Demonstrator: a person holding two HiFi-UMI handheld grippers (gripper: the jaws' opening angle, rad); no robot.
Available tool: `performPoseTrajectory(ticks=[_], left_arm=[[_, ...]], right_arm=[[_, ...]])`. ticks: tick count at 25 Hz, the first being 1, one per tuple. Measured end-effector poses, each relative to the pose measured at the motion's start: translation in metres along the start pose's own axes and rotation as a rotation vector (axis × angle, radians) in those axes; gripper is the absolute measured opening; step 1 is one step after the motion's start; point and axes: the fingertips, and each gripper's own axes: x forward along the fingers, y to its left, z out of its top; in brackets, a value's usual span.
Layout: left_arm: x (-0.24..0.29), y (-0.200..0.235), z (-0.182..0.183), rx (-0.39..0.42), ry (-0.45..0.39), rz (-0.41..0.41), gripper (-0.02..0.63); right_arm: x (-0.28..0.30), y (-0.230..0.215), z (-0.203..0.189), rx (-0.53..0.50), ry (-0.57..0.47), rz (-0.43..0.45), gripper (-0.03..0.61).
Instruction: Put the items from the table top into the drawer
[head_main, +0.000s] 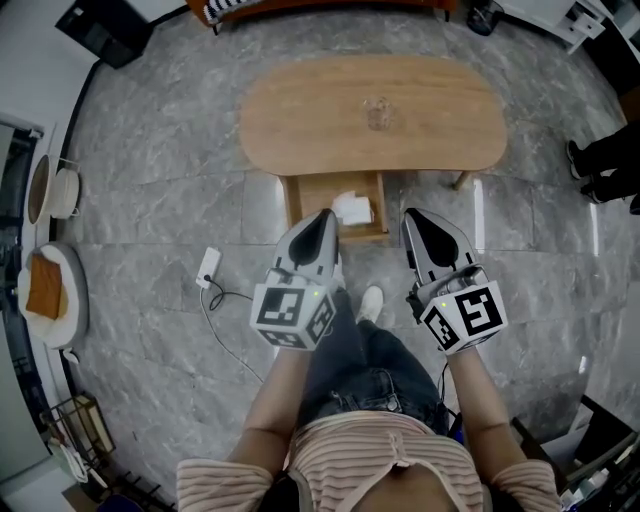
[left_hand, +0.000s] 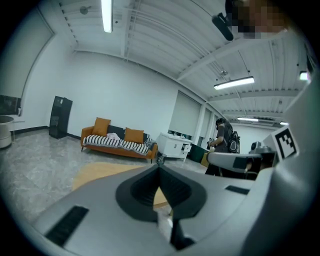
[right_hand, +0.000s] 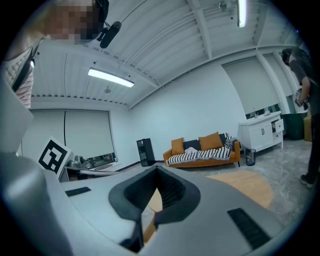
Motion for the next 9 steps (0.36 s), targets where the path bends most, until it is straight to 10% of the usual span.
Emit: performPoseTrajectory(ticks=[9], left_arm=[[-0.02,-0.008,0.037,0.044,-0.06,0.0,0.013]], right_arm=[[-0.019,0.007,0.039,-0.051,-0.066,-0.009,0.008]])
